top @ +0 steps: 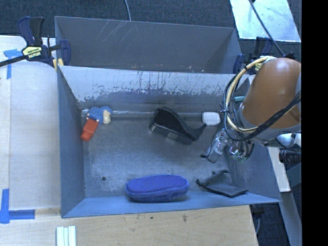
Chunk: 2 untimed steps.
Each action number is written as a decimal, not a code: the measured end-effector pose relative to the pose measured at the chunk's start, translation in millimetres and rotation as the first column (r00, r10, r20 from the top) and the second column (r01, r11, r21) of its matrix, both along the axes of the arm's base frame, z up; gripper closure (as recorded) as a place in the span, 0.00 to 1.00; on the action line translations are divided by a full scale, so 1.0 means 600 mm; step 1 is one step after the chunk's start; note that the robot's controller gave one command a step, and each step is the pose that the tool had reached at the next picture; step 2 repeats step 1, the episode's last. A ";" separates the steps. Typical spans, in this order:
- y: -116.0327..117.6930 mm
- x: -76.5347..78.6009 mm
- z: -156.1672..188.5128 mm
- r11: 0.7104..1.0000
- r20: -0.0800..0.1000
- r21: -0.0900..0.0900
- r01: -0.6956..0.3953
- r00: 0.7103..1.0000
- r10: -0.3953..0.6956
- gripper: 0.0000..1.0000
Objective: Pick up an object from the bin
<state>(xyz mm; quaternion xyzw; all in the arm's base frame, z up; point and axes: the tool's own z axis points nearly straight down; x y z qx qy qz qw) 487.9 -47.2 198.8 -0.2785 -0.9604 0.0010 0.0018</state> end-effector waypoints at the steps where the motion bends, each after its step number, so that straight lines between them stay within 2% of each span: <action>1: -0.040 0.069 0.057 1.000 0.013 -0.002 0.008 1.000 -0.008 1.00; 2: -0.040 0.069 0.057 1.000 0.013 -0.002 0.008 1.000 -0.008 1.00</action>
Offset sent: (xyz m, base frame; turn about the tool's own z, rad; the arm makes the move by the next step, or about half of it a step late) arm 0.0380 -0.0217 0.0313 0.0057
